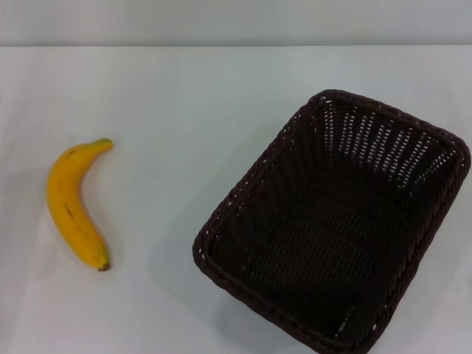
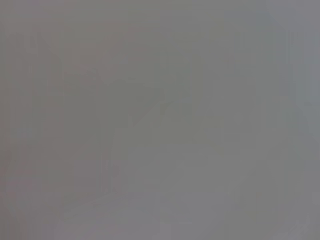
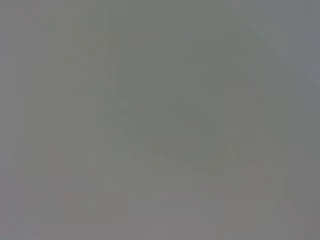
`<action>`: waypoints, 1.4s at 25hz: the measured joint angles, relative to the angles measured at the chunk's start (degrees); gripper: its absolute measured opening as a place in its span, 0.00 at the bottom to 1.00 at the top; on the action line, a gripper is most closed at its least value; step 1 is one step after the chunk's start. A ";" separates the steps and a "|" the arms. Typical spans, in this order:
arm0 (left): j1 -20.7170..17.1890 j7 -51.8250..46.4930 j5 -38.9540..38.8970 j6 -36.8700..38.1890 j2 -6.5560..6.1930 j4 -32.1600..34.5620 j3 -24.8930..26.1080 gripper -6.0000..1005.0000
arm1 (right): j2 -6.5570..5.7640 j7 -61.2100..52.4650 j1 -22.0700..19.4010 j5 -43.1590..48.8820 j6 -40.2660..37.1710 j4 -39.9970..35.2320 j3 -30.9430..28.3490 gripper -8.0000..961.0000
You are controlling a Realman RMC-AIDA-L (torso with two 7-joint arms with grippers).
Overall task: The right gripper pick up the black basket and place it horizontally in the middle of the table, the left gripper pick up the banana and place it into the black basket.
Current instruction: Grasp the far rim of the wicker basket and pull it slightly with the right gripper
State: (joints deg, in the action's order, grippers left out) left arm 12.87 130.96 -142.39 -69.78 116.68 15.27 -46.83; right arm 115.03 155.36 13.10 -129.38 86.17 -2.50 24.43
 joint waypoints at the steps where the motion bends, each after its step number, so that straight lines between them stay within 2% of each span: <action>1: 0.00 0.03 -0.18 -0.01 0.08 0.00 0.04 0.83 | 0.02 0.16 0.00 -0.01 0.33 0.19 -0.16 0.91; 7: 0.09 0.06 -2.03 -0.45 1.21 0.03 0.16 0.83 | 0.02 0.37 -0.23 -0.04 3.79 1.68 -1.36 0.91; 12: -0.02 -0.20 -2.02 -0.87 1.43 0.03 0.14 0.83 | -0.11 -1.27 -1.81 1.16 9.24 -0.94 0.25 0.89; 14: -0.04 -0.33 -1.89 -0.88 1.44 0.02 -0.05 0.83 | -0.20 -5.14 -2.71 3.58 8.78 -5.90 2.88 0.88; 17: -0.14 -0.49 -1.79 -0.89 1.51 0.01 -0.30 0.83 | -0.59 -17.61 -3.87 10.47 4.63 -19.08 6.82 0.87; 22: -0.23 -1.06 -1.25 -0.89 1.53 -0.24 -0.36 0.83 | -0.68 -40.69 -3.23 25.48 -0.93 -41.47 7.65 0.85; 25: -0.27 -1.35 -1.13 -0.89 1.55 -0.32 -0.36 0.83 | -0.89 -55.74 -0.21 37.19 -2.80 -53.72 7.68 0.84; 29: -0.39 -1.86 -1.12 -0.89 1.60 -0.41 -0.37 0.83 | -1.64 -69.45 5.45 50.97 -1.97 -64.18 8.77 0.84; 32: -0.51 -2.63 -1.11 -0.88 1.61 -0.42 -0.44 0.82 | -2.85 -80.68 10.35 62.73 -0.40 -70.23 12.87 0.84; 35: -0.58 -2.87 -1.12 -0.88 1.62 -0.26 -0.46 0.82 | -4.75 -91.57 16.32 73.45 2.16 -72.52 19.13 0.84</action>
State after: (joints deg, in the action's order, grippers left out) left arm 12.30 128.09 -143.52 -70.66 118.30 15.01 -47.29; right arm 110.28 63.79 29.42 -55.94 88.33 -75.02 43.56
